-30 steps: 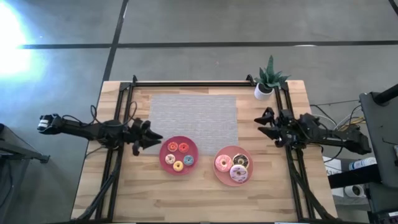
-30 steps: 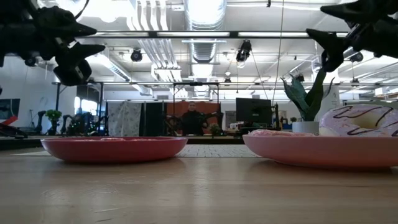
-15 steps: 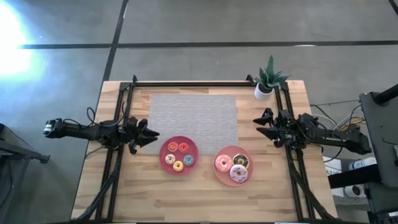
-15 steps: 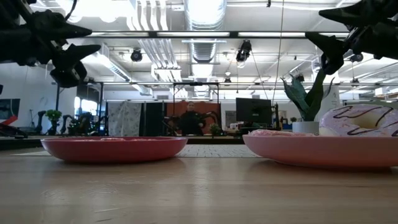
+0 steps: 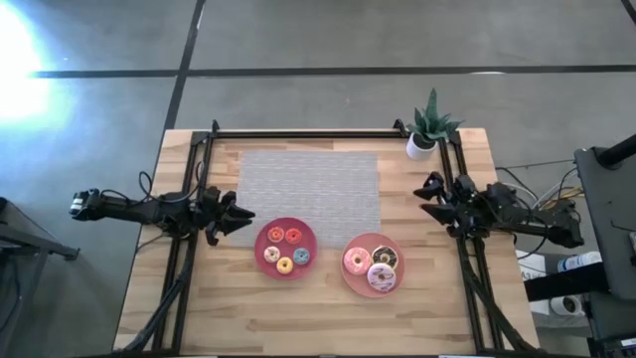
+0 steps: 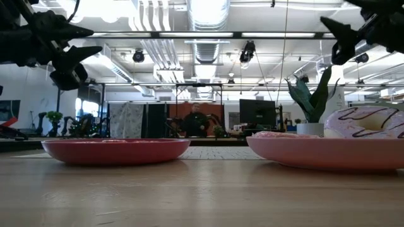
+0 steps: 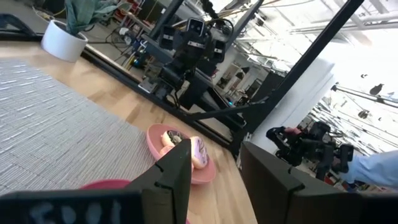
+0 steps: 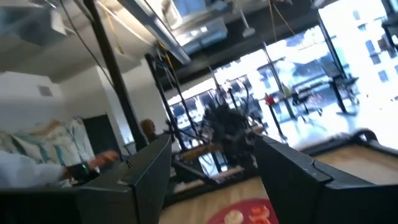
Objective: Pick & Place donuts
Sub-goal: Return to Home Position
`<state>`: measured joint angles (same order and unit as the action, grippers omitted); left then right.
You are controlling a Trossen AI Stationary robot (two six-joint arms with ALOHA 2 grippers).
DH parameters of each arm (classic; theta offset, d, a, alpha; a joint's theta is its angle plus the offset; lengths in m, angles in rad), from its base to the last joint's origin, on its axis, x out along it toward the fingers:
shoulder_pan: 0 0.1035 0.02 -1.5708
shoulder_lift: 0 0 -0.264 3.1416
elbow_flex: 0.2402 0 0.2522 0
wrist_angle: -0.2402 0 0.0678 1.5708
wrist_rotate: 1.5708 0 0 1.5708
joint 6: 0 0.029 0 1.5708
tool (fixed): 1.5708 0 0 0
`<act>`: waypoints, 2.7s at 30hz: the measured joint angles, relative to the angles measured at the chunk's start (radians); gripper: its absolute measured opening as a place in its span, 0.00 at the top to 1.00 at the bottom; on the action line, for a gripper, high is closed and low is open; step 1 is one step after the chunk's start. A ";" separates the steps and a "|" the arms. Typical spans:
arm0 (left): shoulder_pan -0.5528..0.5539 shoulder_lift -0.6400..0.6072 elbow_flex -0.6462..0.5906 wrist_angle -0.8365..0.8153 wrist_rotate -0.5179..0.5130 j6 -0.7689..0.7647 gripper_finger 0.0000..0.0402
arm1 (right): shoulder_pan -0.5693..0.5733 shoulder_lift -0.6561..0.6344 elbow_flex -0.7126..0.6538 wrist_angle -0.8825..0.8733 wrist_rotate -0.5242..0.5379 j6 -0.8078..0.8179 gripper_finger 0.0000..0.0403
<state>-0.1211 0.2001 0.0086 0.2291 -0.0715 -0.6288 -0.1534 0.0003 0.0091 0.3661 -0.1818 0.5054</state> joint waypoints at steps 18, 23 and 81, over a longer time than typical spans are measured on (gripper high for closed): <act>0.130 -0.196 -0.002 -0.045 -0.001 0.000 0.72 | 0.000 0.000 0.000 0.030 -0.002 0.000 0.45; 0.172 -0.200 -0.002 -0.031 -0.002 0.000 0.72 | 0.001 0.000 0.000 0.030 -0.002 0.000 0.45; 0.166 -0.200 -0.003 -0.227 0.052 0.586 0.72 | 0.000 0.028 0.000 0.031 -0.002 0.000 0.45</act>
<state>0.0454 0.0002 0.0059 0.0018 -0.0196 -0.0429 -0.1529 0.0280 0.0093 0.3969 -0.1837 0.5051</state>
